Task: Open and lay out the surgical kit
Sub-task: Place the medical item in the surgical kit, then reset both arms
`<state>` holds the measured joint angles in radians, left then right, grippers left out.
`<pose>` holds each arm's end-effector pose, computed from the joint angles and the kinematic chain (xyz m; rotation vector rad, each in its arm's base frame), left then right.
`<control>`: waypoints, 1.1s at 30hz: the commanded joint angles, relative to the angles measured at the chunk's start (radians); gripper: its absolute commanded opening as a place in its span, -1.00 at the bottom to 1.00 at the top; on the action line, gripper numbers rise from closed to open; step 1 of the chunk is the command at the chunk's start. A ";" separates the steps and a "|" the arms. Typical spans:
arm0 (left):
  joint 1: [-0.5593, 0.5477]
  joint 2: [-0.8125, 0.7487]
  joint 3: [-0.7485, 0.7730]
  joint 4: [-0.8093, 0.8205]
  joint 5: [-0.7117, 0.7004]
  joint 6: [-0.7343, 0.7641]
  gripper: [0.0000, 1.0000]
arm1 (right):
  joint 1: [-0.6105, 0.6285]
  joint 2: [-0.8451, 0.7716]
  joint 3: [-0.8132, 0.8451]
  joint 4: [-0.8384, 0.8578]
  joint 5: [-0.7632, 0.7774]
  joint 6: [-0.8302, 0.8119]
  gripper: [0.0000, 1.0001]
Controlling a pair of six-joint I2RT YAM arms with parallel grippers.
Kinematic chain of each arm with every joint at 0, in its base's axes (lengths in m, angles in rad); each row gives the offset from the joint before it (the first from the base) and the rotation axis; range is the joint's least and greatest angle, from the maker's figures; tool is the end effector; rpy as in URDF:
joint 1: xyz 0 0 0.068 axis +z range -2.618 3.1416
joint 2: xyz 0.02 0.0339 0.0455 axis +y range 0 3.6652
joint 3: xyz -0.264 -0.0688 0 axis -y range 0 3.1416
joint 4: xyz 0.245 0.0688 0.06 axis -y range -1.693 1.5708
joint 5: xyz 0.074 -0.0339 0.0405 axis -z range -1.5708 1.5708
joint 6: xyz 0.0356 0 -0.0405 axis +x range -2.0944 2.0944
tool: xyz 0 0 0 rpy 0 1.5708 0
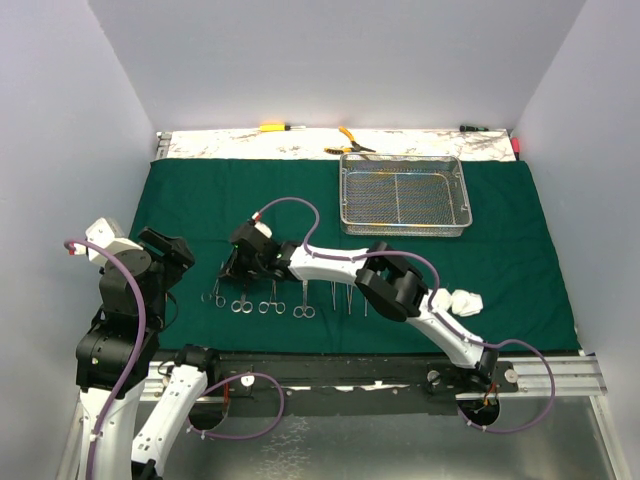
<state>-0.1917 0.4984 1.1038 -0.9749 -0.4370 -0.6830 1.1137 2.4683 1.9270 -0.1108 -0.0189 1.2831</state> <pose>0.0564 0.0044 0.3901 -0.7369 1.7596 -0.1679 0.2441 0.4978 0.1368 0.2055 2.5619 1.1930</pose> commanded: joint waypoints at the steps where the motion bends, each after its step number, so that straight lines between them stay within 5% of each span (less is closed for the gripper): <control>1: -0.007 0.009 -0.004 -0.006 -0.017 0.016 0.32 | 0.008 0.039 0.037 -0.026 -0.016 0.007 -0.71; 11: -0.010 0.021 0.010 -0.006 -0.016 0.025 0.32 | 0.008 -0.009 0.043 -0.012 0.000 -0.056 -0.29; 22: -0.021 0.120 0.142 -0.029 0.105 0.131 0.47 | 0.008 -0.307 -0.165 0.058 0.051 -0.254 -0.04; 33: -0.025 0.130 0.198 -0.021 0.182 0.169 0.50 | 0.003 -0.949 -0.658 -0.248 0.636 -0.580 0.15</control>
<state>-0.2119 0.6422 1.2831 -0.9871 -0.3210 -0.5468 1.1137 1.7115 1.3506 -0.1730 0.3210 0.8665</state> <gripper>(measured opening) 0.748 0.567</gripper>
